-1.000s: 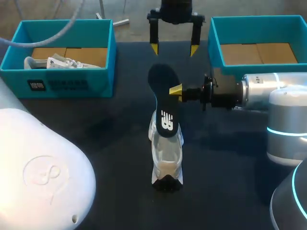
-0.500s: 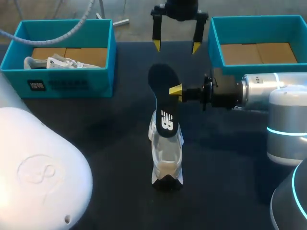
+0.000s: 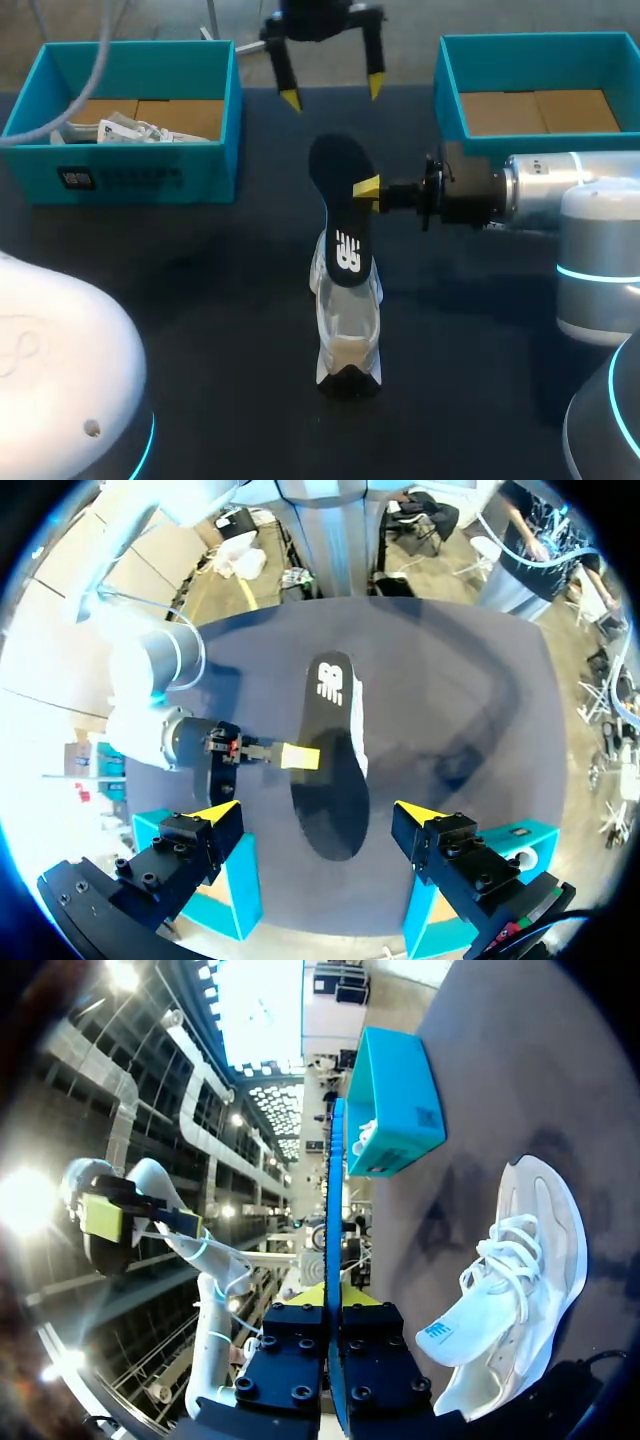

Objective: Take the shoe out of the shoebox, open the shoe tongue, remove and reinsert the insole, then place the shoe into the shoebox

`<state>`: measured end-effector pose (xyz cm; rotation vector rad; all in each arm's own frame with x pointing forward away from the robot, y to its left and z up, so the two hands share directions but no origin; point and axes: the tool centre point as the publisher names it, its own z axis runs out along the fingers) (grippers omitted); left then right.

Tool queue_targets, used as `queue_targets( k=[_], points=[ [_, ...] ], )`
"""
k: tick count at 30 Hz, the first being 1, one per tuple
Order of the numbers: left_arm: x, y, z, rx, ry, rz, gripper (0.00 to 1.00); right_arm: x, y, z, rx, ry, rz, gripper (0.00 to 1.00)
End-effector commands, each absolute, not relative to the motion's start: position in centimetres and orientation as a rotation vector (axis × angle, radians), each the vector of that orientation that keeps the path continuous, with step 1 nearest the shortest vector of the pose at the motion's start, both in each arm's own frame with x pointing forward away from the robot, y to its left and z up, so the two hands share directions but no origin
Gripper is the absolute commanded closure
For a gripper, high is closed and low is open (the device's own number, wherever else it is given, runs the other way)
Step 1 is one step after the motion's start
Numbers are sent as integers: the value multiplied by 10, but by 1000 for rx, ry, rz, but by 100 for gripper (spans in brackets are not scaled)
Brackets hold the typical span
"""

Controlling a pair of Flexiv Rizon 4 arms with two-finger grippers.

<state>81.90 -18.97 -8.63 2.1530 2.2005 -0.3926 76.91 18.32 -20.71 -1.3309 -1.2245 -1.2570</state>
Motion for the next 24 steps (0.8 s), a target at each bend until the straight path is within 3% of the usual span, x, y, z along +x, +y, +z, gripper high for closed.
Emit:
queue_targets(
  k=[1, 24],
  points=[
    [809, -150, -102, 1429, 1742, -925, 0, 768, 185, -207, -1334, -1224, -1258, 100],
    [793, -136, -119, 1102, 1488, -1126, 0, 768, 185, -207, -1334, -1224, -1258, 100]
  ],
)
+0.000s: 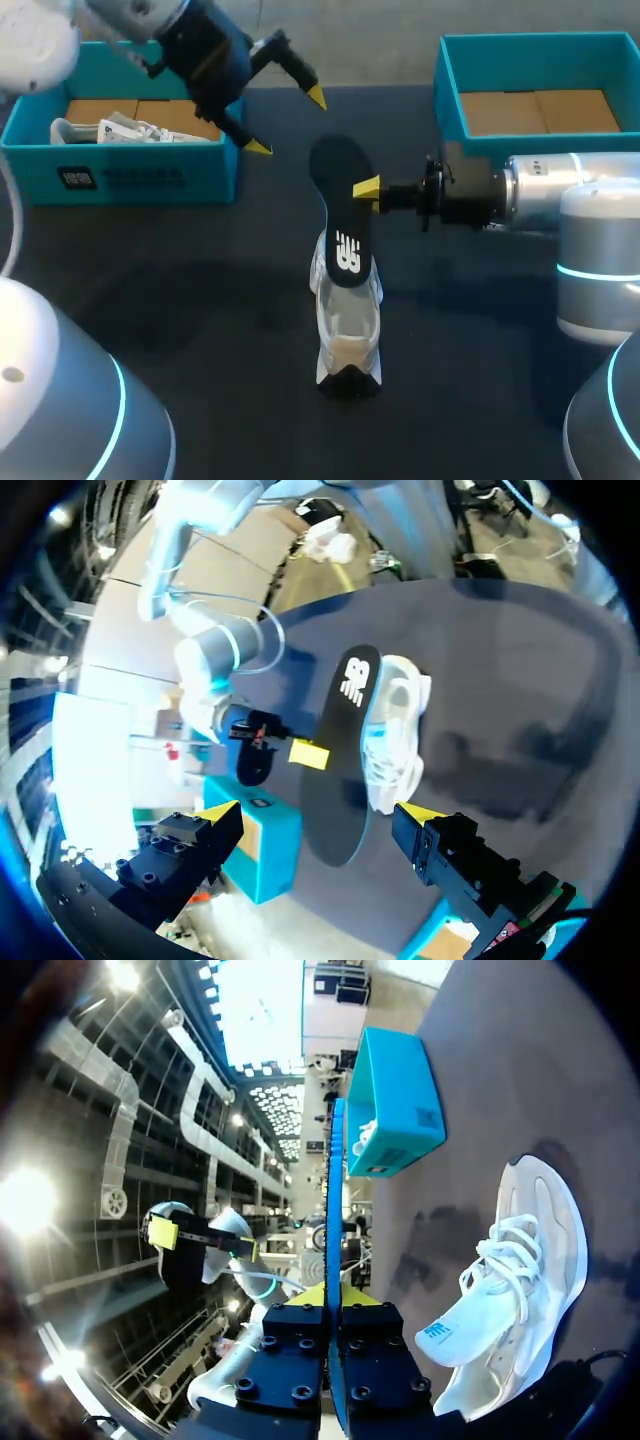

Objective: Take the shoe out of the shoebox, open the shoe tongue, remove and reinsert the insole, then place the shoe into the shoebox

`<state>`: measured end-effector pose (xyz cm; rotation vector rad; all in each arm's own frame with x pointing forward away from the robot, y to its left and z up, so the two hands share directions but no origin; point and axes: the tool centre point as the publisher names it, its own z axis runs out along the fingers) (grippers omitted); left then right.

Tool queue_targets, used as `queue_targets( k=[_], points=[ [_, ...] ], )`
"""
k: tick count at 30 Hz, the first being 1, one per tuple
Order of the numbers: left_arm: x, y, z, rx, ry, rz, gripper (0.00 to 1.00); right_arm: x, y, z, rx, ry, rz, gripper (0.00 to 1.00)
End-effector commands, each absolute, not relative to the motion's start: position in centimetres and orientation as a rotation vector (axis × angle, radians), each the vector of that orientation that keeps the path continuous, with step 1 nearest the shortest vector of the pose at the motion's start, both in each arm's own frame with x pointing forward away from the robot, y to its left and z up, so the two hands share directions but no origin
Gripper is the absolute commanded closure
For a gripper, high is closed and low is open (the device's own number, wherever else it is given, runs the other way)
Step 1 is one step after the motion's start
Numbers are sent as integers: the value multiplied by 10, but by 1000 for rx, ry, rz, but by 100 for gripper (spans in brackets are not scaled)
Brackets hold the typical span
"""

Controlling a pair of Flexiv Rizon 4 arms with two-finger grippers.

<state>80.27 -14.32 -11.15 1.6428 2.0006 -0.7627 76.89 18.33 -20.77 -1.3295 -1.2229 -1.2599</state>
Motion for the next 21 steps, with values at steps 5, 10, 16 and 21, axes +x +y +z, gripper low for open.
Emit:
queue_targets(
  k=[5, 10, 16, 21],
  points=[
    [790, -131, -126, 1138, 1431, -1155, 0, 768, 185, -207, -1334, -1224, -1258, 100],
    [788, -131, -124, 1220, 1458, -1113, 0, 768, 185, -207, -1334, -1224, -1258, 100],
    [788, -131, -124, 1220, 1458, -1113, 0, 768, 185, -207, -1334, -1224, -1258, 100],
    [785, -131, -125, 1214, 1422, -1128, 0, 768, 185, -207, -1334, -1224, -1258, 100]
  ],
)
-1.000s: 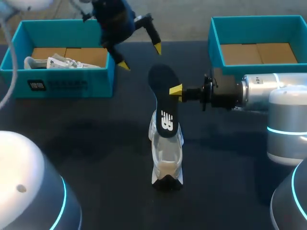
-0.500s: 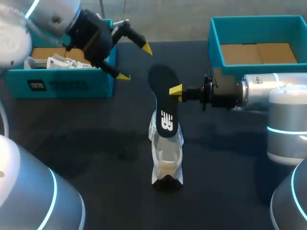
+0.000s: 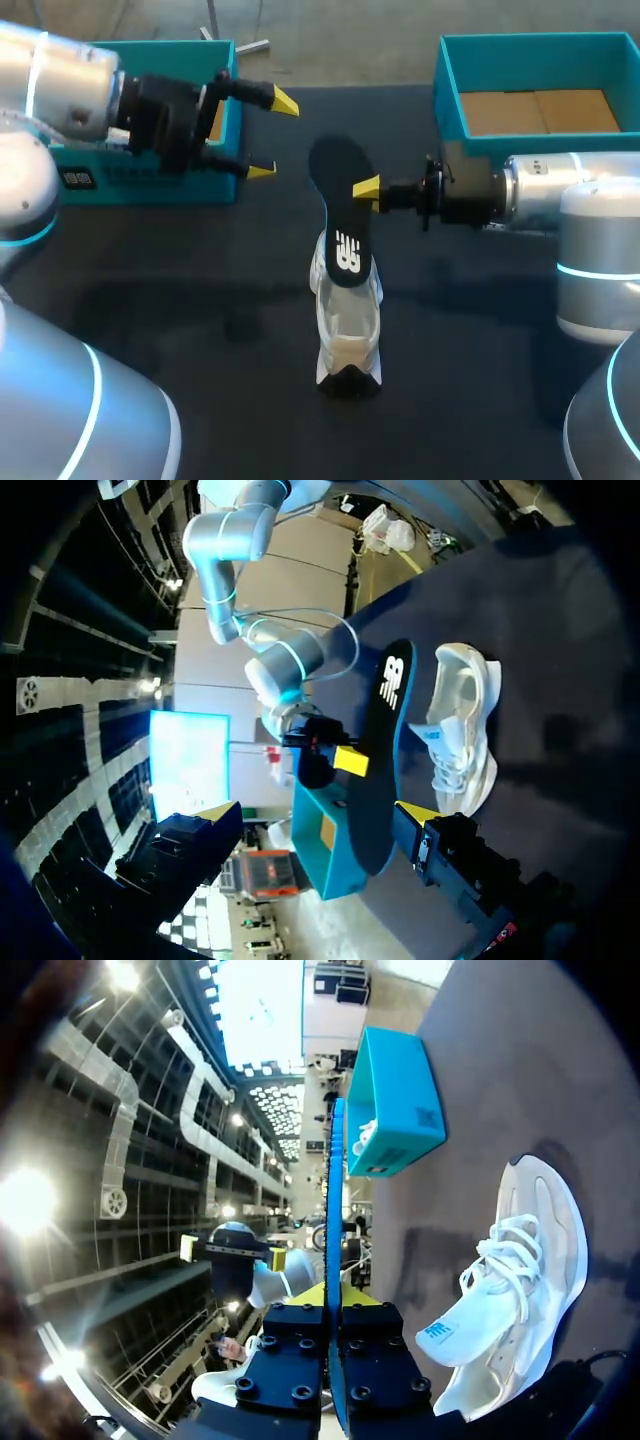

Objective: Take the shoe out of the shoebox, open the shoe tongue, remove and reinsert the insole, then place the shoe into the shoebox

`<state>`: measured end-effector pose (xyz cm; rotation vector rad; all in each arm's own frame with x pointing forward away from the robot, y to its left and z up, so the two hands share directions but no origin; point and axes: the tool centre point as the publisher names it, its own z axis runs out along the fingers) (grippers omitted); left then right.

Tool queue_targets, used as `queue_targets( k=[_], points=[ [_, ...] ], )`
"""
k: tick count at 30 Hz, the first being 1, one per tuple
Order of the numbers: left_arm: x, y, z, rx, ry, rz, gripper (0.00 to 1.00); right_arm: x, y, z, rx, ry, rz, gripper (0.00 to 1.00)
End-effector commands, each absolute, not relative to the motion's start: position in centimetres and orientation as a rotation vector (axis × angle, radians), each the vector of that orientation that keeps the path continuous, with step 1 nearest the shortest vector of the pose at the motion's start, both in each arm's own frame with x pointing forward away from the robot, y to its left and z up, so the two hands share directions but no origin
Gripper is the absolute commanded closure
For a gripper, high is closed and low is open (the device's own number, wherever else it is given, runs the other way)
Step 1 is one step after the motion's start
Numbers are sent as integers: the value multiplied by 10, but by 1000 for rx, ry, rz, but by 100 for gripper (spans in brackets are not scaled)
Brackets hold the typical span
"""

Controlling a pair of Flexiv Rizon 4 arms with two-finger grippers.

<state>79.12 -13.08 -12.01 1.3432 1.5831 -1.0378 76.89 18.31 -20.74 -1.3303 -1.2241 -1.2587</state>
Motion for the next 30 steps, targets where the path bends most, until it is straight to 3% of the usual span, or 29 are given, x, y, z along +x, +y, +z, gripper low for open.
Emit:
queue_targets(
  k=[1, 14, 30],
  points=[
    [785, -131, -131, 1194, 1410, -1111, 0, 768, 185, -207, -1334, -1224, -1258, 100],
    [803, -124, -179, 1019, 1364, -1185, 0, 768, 185, -207, -1334, -1224, -1258, 100],
    [804, -142, -181, 1033, 1370, -1223, 0, 768, 185, -207, -1334, -1224, -1258, 100]
  ],
)
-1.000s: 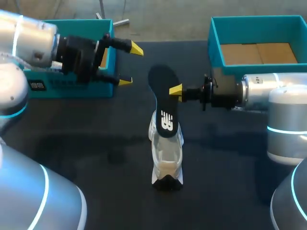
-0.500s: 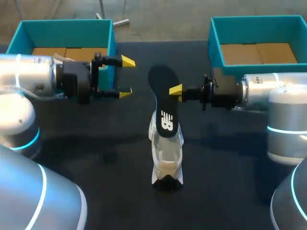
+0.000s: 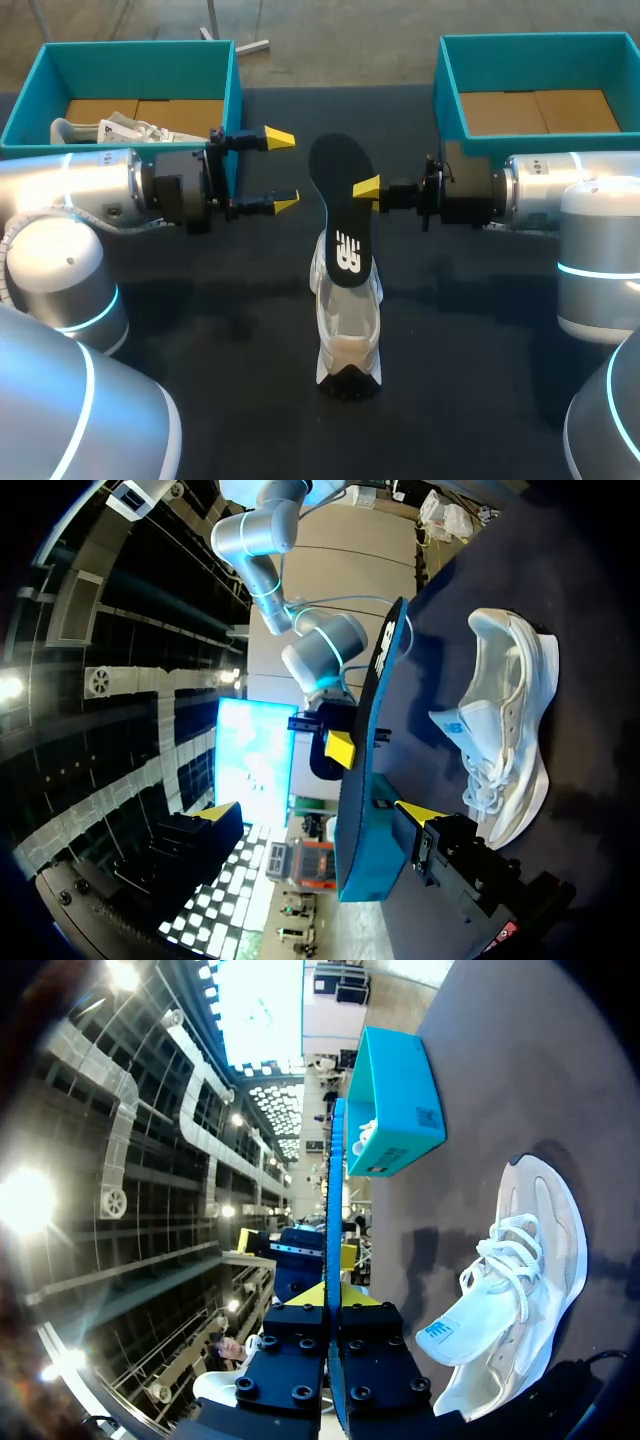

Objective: Take the shoe out of the shoebox, open the shoe tongue, remove and reinsert the insole, then place the shoe into the shoebox

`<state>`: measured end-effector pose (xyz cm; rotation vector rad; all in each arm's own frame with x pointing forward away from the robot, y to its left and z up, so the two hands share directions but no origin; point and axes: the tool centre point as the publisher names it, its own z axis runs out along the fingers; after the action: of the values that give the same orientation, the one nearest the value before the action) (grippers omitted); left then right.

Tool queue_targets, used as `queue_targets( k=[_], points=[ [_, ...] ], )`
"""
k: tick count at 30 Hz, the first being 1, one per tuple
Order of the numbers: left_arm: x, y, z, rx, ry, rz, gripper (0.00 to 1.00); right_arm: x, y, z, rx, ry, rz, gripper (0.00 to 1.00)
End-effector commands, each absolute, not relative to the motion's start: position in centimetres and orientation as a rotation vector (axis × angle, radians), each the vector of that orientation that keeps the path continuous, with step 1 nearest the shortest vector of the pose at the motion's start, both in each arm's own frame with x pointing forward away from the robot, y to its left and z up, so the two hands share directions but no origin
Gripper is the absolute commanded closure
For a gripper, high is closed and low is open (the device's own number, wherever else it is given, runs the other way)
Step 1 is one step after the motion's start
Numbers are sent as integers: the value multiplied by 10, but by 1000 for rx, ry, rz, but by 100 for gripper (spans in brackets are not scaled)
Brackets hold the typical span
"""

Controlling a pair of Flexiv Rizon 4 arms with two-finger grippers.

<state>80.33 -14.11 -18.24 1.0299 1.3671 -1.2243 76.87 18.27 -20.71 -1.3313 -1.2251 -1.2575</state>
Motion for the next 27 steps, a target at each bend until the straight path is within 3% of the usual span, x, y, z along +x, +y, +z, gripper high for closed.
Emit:
queue_targets(
  k=[1, 13, 14, 20, 27],
  points=[
    [804, -142, -181, 1033, 1370, -1223, 0, 768, 185, -207, -1334, -1224, -1258, 100],
    [811, -166, -189, 1024, 1392, -1163, 0, 768, 185, -207, -1334, -1224, -1258, 100],
    [811, -169, -189, 1032, 1395, -1146, 16, 768, 185, -207, -1334, -1224, -1258, 100],
    [809, -182, -195, 1048, 1420, -1123, 51, 768, 185, -207, -1334, -1224, -1258, 100],
    [809, -189, -203, 1043, 1440, -1145, 51, 768, 185, -207, -1334, -1224, -1258, 100]
  ],
)
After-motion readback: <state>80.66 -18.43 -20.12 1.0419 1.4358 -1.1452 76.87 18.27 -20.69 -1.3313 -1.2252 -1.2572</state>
